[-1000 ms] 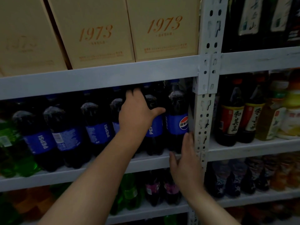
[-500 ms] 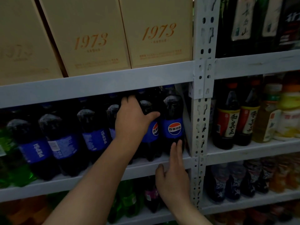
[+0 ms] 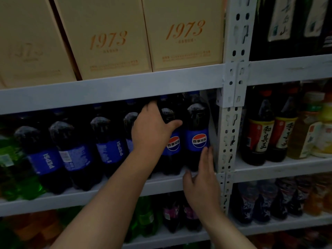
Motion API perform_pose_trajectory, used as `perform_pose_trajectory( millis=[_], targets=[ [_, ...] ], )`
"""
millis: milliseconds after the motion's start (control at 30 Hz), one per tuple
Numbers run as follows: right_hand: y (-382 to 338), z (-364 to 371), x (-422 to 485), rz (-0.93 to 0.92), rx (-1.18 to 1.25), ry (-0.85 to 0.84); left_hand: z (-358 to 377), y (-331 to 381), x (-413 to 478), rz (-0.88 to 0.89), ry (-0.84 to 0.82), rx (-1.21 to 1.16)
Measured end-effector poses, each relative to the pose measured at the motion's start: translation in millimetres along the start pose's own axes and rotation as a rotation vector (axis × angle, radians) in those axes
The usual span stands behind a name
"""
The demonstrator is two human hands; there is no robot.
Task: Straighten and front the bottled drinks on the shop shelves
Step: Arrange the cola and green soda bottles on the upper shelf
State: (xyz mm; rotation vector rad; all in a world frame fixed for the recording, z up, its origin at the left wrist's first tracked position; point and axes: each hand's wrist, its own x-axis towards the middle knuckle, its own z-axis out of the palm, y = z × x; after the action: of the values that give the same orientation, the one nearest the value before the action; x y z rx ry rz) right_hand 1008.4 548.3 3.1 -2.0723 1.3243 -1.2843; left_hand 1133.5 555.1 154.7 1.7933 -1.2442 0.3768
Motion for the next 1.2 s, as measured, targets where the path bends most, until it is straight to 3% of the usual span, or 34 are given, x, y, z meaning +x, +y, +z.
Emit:
perform_pose_trajectory(
  millis=[267,367,467,567,667,833,933,1000,1067,1200],
  targets=[
    [-6,2,-7,-0.050,0.049,0.092,-19,-15,3,0.039,-0.182,-0.223],
    [-19,10,-22,-0.155,0.184,0.121,-33,-34,-11,0.088,0.058,-0.178],
    [-28,30,-35,-0.234,0.199,0.016,-41,-52,-19,0.090,0.295,0.018],
    [-38,52,-42,-0.225,0.214,-0.094,-37,-55,-11,-0.042,0.161,0.279],
    [-47,67,-46,-0.204,0.242,-0.155,-34,-56,-1,-0.055,0.061,0.291],
    [-56,78,-45,-0.193,0.225,-0.143,-42,-72,12,-0.020,-0.032,-0.025],
    [-59,80,-42,-0.209,0.207,-0.078,-59,-81,18,-0.066,-0.285,-0.325],
    [-58,81,-41,-0.201,0.210,-0.053,-66,-84,20,-0.091,-0.414,-0.393],
    [-56,82,-39,-0.186,0.210,-0.042,-65,-78,16,-0.051,-0.350,-0.294],
    [-56,87,-39,-0.194,0.197,-0.037,-49,-61,8,-0.010,-0.045,0.157]
  ],
)
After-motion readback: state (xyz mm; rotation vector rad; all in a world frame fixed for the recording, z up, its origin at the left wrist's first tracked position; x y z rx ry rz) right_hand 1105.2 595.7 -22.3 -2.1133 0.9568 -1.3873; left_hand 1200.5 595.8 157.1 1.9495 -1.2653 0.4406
